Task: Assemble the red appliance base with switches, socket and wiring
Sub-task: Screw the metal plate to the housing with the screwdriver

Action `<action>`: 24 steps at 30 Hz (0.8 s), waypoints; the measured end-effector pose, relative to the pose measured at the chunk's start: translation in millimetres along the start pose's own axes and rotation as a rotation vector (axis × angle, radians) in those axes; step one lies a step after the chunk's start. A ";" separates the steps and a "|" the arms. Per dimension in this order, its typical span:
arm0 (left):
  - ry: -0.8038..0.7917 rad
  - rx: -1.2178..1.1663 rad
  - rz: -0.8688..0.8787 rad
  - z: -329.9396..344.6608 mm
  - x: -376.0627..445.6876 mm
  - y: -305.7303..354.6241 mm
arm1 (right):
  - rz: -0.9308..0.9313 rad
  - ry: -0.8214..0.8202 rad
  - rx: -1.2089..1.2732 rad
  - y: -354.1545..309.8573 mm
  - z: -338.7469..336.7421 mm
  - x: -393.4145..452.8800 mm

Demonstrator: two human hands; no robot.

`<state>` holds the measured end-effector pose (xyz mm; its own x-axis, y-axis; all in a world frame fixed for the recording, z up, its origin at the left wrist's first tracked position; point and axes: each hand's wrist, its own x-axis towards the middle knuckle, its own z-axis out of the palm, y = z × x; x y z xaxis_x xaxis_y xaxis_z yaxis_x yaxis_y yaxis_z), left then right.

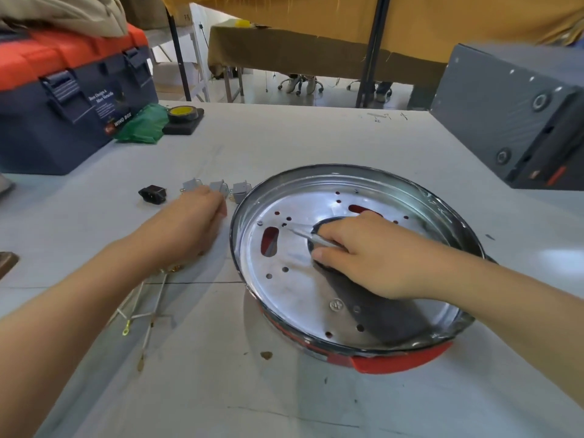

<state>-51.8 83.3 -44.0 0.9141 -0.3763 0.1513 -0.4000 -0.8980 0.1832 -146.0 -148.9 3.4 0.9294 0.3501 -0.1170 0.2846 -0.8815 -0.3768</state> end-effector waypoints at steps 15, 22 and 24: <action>-0.415 -0.676 0.391 -64.9 -46.5 91.1 | -0.004 0.132 0.136 24.9 -25.6 -18.5; -0.600 -0.482 0.401 -54.5 -42.6 109.3 | -0.019 0.096 0.202 27.3 -22.8 -22.5; -0.600 -0.446 0.410 -52.5 -42.7 109.7 | -0.033 0.072 0.198 26.2 -22.7 -23.3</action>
<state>-138.2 12.9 20.6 0.5216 -0.8221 -0.2281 -0.5805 -0.5379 0.6112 -154.9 -187.4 17.1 0.9367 0.3479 -0.0385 0.2699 -0.7879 -0.5535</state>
